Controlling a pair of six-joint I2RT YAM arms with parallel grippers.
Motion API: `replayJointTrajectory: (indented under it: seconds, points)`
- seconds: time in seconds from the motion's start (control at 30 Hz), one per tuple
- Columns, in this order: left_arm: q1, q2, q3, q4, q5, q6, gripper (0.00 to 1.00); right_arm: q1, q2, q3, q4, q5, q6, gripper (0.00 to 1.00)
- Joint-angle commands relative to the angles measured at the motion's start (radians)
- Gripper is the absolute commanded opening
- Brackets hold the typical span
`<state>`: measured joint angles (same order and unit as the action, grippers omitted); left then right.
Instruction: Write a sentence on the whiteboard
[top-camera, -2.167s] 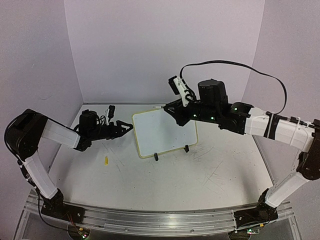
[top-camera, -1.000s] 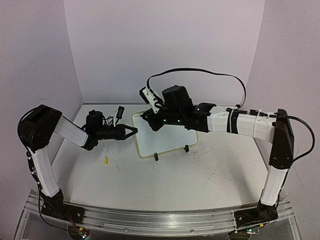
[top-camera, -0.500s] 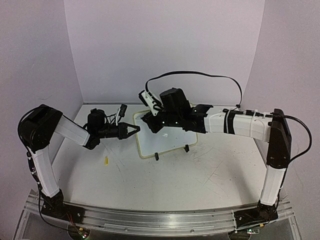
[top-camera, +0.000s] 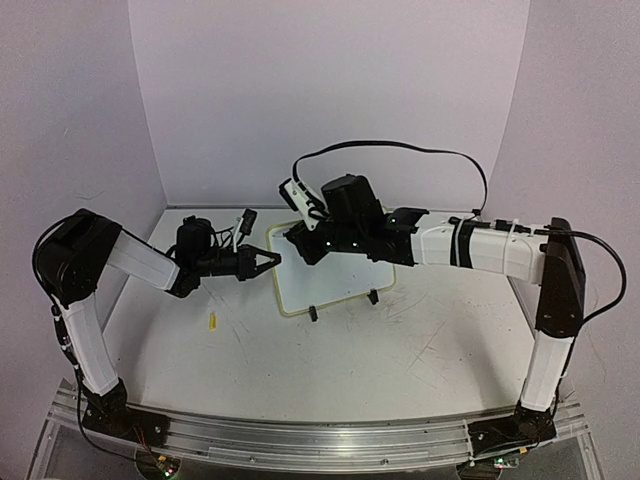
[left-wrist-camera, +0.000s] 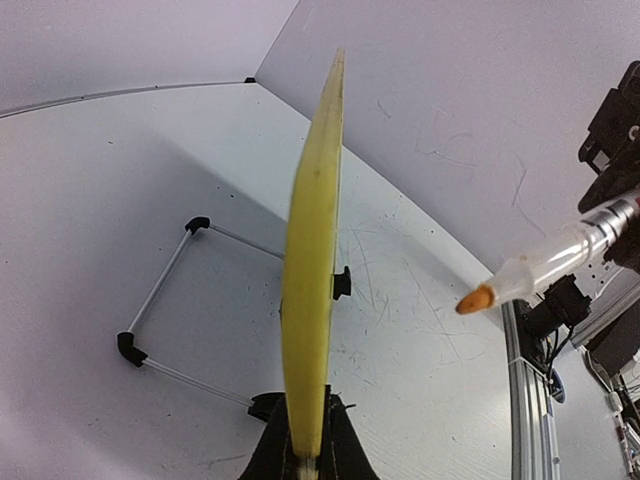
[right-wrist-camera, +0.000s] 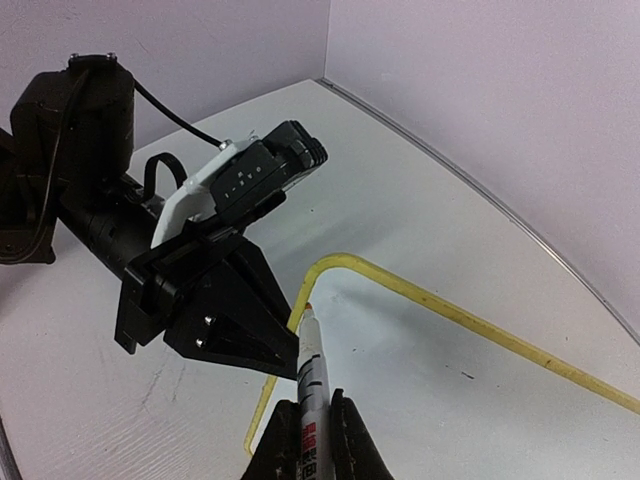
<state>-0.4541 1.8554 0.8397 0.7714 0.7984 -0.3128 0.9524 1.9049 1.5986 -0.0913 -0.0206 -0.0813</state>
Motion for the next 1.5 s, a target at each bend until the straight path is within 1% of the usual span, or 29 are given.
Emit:
replayJointTrajectory:
  seconds: [0.0, 0.4, 0.57, 0.67, 0.9, 1.03, 1.17, 1.37, 1.47]
  points:
    - [-0.012, -0.024, 0.033, -0.100, -0.095, 0.065, 0.00, 0.001, -0.050, 0.007, 0.021, 0.021, -0.009, 0.00]
    - [-0.018, -0.033, 0.035, -0.133, -0.122, 0.088, 0.00, 0.012, -0.026, 0.025, 0.024, 0.021, -0.020, 0.00]
    - [-0.017, -0.032, 0.041, -0.138, -0.127, 0.087, 0.00, 0.013, -0.024, 0.021, 0.026, 0.096, -0.024, 0.00]
    - [-0.018, -0.033, 0.048, -0.143, -0.128, 0.089, 0.00, 0.013, -0.029, 0.014, 0.031, 0.109, -0.023, 0.00]
    - [-0.017, -0.030, 0.051, -0.148, -0.128, 0.090, 0.00, 0.013, -0.013, 0.026, 0.039, 0.105, -0.017, 0.00]
    - [-0.018, -0.031, 0.047, -0.152, -0.131, 0.092, 0.00, 0.014, -0.032, 0.001, 0.041, 0.063, -0.024, 0.00]
    - [-0.018, -0.032, 0.046, -0.155, -0.132, 0.095, 0.00, 0.013, -0.037, -0.017, 0.041, 0.072, -0.017, 0.00]
    - [-0.018, -0.031, 0.053, -0.157, -0.130, 0.098, 0.00, 0.013, -0.007, 0.010, 0.042, 0.111, -0.006, 0.00]
    - [-0.019, -0.033, 0.050, -0.158, -0.130, 0.098, 0.00, 0.013, -0.007, 0.009, 0.046, 0.105, -0.005, 0.00]
